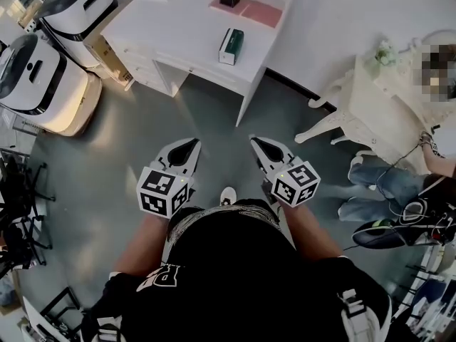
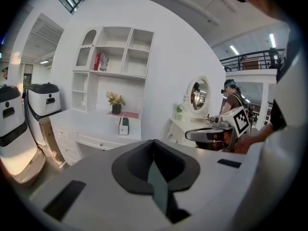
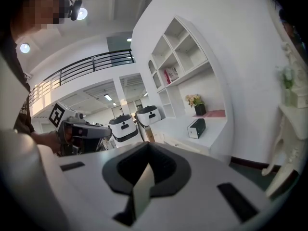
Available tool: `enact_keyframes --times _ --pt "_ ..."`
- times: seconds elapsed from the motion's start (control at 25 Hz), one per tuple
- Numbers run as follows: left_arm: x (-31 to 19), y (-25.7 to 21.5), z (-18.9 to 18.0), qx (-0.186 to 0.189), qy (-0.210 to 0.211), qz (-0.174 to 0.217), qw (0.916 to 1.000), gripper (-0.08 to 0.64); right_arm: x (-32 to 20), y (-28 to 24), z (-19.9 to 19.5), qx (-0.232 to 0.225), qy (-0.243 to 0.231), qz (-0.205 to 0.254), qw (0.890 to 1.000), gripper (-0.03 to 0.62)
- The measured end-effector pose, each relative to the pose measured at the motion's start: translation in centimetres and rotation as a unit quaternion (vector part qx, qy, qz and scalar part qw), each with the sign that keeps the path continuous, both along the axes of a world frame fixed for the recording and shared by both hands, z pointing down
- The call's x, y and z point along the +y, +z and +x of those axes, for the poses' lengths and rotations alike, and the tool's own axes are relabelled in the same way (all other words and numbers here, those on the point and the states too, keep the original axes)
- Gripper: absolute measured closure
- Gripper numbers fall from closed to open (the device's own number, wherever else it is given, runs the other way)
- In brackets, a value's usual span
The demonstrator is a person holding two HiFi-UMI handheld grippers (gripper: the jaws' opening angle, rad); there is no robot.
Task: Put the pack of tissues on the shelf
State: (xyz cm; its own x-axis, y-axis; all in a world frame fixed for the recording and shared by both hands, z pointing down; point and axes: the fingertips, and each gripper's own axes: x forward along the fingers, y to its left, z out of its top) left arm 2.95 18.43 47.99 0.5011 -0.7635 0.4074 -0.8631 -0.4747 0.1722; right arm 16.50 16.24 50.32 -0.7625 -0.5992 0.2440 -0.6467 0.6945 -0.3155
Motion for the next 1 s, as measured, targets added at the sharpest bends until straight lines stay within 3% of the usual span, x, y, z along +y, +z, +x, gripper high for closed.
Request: enact_keyframes --times 0.44,1.0 --pt "-3.0 0.8 0.3 -0.013 -0.014 -0.015 0.9997 0.546 -2.7 1.7 1.0 -0.008 -0.003 -0.024 1.000 0.583" --pt "-8.7 1.1 -1.5 -0.002 0.003 -0.004 1.0000 0.546 -7.0 1.7 -0.6 0.010 0.013 -0.013 1.000 0.583"
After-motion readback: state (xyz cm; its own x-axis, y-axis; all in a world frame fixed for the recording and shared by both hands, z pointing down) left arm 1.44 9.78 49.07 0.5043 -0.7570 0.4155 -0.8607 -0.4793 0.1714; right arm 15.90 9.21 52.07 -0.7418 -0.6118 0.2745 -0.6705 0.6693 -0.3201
